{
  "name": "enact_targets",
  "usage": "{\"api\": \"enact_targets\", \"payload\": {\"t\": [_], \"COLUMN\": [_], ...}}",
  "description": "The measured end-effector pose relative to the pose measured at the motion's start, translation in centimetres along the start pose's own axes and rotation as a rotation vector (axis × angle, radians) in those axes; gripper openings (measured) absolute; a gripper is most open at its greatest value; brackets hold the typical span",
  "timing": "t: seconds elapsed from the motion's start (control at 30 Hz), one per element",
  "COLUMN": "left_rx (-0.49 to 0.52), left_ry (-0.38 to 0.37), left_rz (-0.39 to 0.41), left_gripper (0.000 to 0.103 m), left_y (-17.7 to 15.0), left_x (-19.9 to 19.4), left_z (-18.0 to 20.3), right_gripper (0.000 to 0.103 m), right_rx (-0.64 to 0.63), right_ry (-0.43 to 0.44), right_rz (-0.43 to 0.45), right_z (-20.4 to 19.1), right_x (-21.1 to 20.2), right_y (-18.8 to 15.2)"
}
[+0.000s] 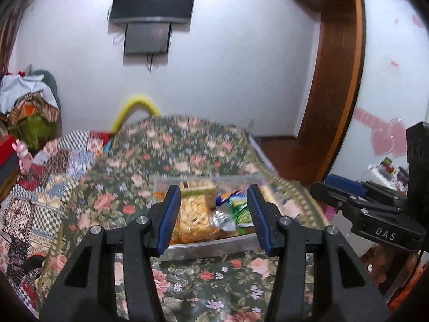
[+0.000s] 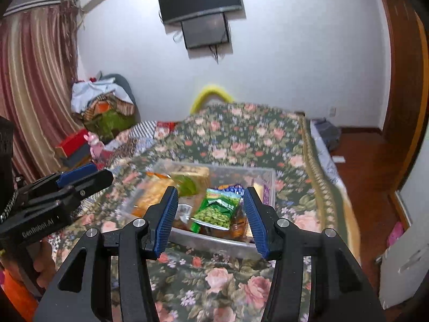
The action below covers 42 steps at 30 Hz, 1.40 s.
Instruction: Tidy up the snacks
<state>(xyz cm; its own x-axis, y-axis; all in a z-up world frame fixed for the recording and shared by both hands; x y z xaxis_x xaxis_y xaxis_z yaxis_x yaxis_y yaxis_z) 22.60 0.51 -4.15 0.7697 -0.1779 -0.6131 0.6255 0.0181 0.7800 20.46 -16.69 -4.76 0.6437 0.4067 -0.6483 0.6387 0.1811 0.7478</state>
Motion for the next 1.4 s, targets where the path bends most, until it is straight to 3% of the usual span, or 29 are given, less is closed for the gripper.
{"api": "enact_targets", "payload": {"t": [0.1, 0.23, 0.3, 0.57, 0.77, 1.4], "left_rx": [0.008, 0.022, 0.028, 0.04, 0.032, 0.024], "left_ry": [-0.002, 0.019, 0.031, 0.067, 0.063, 0.07], "left_rz": [0.059, 0.139, 0.173, 0.23, 0.227, 0.21], "left_gripper": [0.054, 0.074, 0.078, 0.1, 0.102, 0.103], "left_y": [0.3, 0.1, -0.2, -1.2, -1.8, -3.3], "left_x": [-3.3, -7.2, -8.9, -12.0, -12.4, -12.8], "left_z": [0.8, 1.6, 2.0, 2.8, 3.0, 3.1], "right_gripper": [0.048, 0.063, 0.068, 0.086, 0.103, 0.103], "right_rx": [-0.004, -0.018, -0.025, -0.027, -0.026, -0.01], "right_ry": [0.01, 0.007, -0.01, -0.056, -0.081, -0.09], "right_rz": [0.042, 0.101, 0.125, 0.166, 0.2, 0.213], "right_z": [-0.8, -2.1, -2.7, -3.6, -3.9, -3.4], "right_x": [-2.5, -5.5, -6.5, -8.2, -9.1, -9.9], "right_y": [0.2, 0.1, 0.0, -0.9, -1.6, -2.7]}}
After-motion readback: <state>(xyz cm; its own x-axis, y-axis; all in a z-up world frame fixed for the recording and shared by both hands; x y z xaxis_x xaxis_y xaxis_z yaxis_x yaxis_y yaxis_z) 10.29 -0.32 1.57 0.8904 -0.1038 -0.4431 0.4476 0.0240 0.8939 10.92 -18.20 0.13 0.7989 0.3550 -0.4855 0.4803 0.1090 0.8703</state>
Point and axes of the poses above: each gripper's, at about its wrist camera, not at the fingertips, and x roughly the way its jaws point, z to its right, y to its top, the point moved 6 cm from there along x, roughly the way its jaws point, and after that the axes turned 11 degrees about -z, right-handed, at the moved point
